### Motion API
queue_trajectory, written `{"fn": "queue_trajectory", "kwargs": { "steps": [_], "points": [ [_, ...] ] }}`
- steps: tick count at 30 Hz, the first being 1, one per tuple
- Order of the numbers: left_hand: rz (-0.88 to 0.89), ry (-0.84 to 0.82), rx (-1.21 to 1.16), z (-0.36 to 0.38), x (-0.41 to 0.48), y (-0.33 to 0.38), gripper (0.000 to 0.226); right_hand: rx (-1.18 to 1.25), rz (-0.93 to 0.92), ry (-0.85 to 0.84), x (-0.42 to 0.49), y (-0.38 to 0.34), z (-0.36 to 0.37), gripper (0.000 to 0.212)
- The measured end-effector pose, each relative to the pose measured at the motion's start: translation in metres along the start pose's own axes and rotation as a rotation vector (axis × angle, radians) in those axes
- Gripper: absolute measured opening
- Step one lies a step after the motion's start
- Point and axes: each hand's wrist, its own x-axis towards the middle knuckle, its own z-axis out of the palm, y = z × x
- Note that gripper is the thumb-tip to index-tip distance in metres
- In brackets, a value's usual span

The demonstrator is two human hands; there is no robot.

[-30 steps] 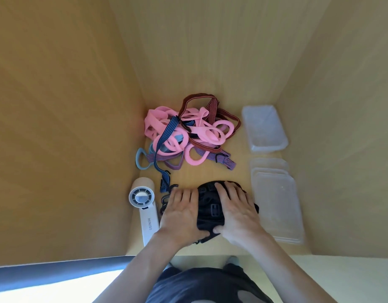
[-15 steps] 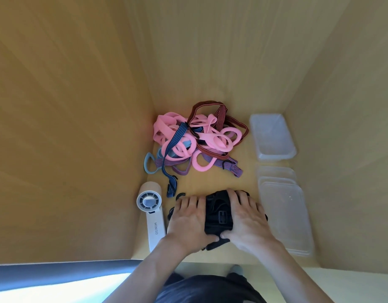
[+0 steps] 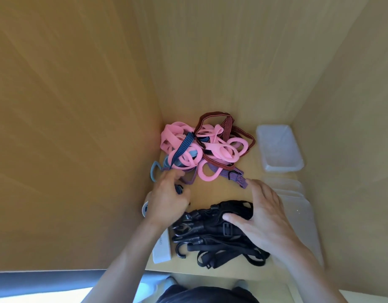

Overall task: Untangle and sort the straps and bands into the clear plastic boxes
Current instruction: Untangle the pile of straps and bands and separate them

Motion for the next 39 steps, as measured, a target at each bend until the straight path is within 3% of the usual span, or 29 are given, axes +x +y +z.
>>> {"fn": "queue_trajectory", "kwargs": {
  "steps": [4, 9, 14, 18, 22, 25, 31, 33, 37, 39],
  "points": [
    [-0.065, 0.164, -0.096, -0.005, 0.039, 0.012, 0.024, 0.067, -0.012, 0.026, 0.002, -0.007, 0.000, 0.078],
    [0.077, 0.210, 0.049, 0.001, 0.095, 0.047, 0.022, 0.118, -0.020, -0.029, 0.001, -0.011, -0.001, 0.061],
    [0.016, 0.032, 0.253, 0.013, 0.149, 0.054, 0.021, 0.169, -0.048, -0.022, -0.002, -0.002, -0.005, 0.046],
    [-0.132, -0.277, 0.110, 0.021, 0.172, 0.036, 0.019, 0.206, -0.037, 0.009, -0.005, 0.009, -0.008, 0.036],
    [-0.078, -0.235, 0.090, 0.022, 0.179, 0.026, 0.016, 0.236, -0.027, 0.030, -0.004, 0.021, -0.007, 0.027],
    [-0.041, -0.144, 0.083, 0.011, 0.174, 0.034, 0.026, 0.259, -0.019, 0.056, 0.000, 0.025, -0.005, 0.021],
    [-0.013, -0.044, -0.195, -0.013, 0.156, 0.084, 0.032, 0.334, -0.077, 0.089, 0.027, 0.020, -0.014, 0.020],
    [-0.001, -0.064, -0.325, -0.022, 0.147, 0.104, 0.034, 0.366, -0.091, 0.115, 0.045, 0.011, -0.025, 0.020],
    [0.097, -0.154, -0.355, -0.045, 0.130, 0.139, 0.030, 0.436, -0.062, 0.132, 0.094, -0.012, -0.051, 0.025],
    [0.147, -0.166, -0.372, -0.056, 0.122, 0.156, 0.030, 0.443, -0.049, 0.129, 0.114, -0.025, -0.062, 0.040]
  ]
}}
